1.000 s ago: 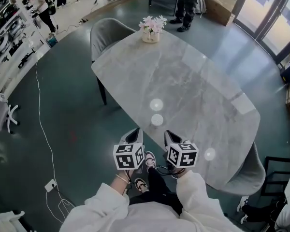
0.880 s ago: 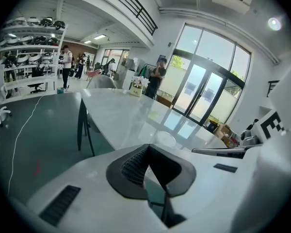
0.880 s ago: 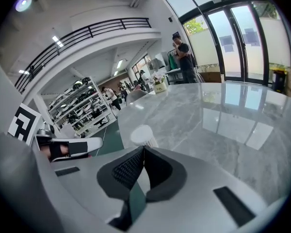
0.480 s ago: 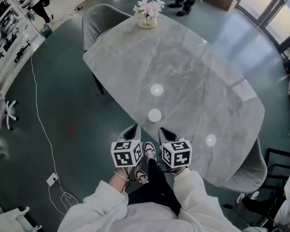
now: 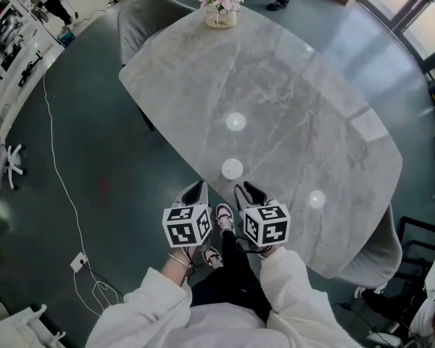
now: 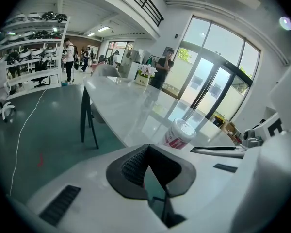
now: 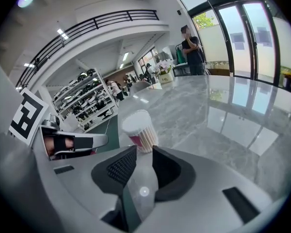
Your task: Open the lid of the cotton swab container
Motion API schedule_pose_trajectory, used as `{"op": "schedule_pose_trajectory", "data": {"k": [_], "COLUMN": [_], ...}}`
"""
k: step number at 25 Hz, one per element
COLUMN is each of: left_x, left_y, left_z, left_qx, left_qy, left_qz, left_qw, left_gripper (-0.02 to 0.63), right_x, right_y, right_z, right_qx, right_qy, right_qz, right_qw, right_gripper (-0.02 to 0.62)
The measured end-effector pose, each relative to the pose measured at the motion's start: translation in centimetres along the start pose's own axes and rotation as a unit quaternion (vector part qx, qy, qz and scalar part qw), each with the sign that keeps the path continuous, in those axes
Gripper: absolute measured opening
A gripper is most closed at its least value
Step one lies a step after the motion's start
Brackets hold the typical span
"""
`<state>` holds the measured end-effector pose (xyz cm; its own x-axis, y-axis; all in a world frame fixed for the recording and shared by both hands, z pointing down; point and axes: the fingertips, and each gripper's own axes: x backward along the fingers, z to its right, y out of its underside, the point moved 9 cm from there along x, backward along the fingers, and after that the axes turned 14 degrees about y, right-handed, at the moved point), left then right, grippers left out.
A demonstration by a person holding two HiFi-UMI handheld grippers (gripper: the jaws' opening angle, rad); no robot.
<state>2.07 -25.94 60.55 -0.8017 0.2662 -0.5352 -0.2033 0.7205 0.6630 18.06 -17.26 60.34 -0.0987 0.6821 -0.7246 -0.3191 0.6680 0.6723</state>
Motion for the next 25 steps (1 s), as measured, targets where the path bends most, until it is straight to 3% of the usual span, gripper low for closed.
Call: {"op": "schedule_pose_trajectory", "data": {"k": [1, 4, 12, 25], "left_x": [0.0, -0.3, -1.1, -2.3], "left_y": [0.1, 0.3, 0.1, 0.0], "left_z": [-0.1, -0.4, -1.2, -2.2], "left_qx": [0.001, 0.003, 0.010, 0.024], "left_qy": [-0.001, -0.002, -0.006, -0.011], "left_qz": [-0.001, -0.005, -0.011, -0.012], "left_qw": [1.0000, 1.0000, 0.9999, 0.9996], "left_gripper": [0.008, 0.008, 0.008, 0.008], "right_x": [-0.2, -0.6, -2.2, -4.2], "right_y": [0.0, 0.0, -0.5, -1.5], "right_z": [0.0, -0.1, -0.2, -1.0], "right_qx": [0.002, 0.012, 0.026, 0.070], "right_qy": [-0.001, -0.002, -0.013, -0.025], "right_qz": [-0.003, -0.004, -0.006, -0.007], "right_qw": [1.000, 1.000, 1.000, 0.997], "right_gripper": [0.162, 0.165, 0.246, 0.278]}}
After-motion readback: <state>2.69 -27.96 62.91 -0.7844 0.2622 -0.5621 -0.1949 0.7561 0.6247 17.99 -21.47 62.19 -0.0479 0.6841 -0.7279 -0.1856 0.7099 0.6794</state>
